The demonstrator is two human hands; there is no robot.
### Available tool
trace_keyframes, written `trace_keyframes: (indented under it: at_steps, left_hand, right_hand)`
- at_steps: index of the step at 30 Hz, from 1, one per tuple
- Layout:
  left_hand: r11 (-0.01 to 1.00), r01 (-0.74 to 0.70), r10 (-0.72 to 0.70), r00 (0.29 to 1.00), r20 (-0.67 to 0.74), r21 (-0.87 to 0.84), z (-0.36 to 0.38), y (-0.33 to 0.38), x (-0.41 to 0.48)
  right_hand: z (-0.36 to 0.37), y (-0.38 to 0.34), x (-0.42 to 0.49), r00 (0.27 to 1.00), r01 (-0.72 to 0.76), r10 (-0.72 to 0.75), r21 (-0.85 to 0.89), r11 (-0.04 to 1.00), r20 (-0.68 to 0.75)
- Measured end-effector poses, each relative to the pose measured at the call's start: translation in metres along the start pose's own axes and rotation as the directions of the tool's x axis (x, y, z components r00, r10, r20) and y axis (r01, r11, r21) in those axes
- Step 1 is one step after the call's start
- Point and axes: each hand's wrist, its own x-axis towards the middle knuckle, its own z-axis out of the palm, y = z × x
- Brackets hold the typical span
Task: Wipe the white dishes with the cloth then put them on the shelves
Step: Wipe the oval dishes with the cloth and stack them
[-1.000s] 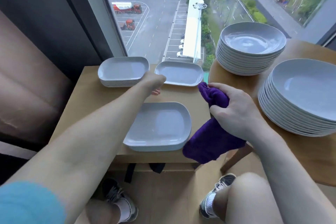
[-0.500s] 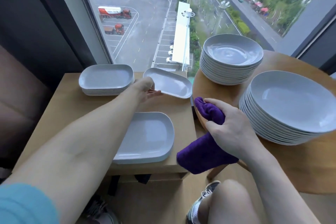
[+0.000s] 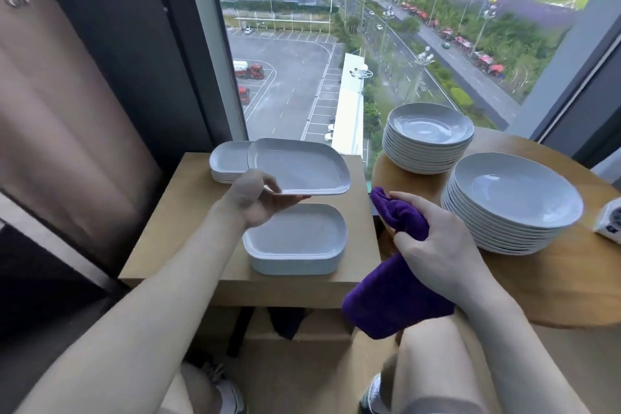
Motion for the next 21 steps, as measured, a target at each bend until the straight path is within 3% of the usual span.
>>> trace_keyframes:
  at_steps: [7,13,21]
  left_hand:
    - [0.983,-0.080,0.097,0.991,0.093,-0.167,-0.046,-0.051,-0.102]
    - [0.968,-0.140,0.167,0.979,0.117,-0.209,-0.081,-0.088,-0.152]
    - [0.906,-0.129,0.204,0.968,0.148,-0.403,-0.089,-0.115,-0.182]
  right_hand:
    - [0.029,-0.042,-0.034,0.996,0.077,-0.080,0.085,0.993,0.038]
    - [0.070,-0.075,-0.052,0.980,0.150,-0.162,0.112,0.982,0.112]
    - [0.133,-0.102,-0.076,0.959,0.162,-0.136,-0.087,0.983,0.250]
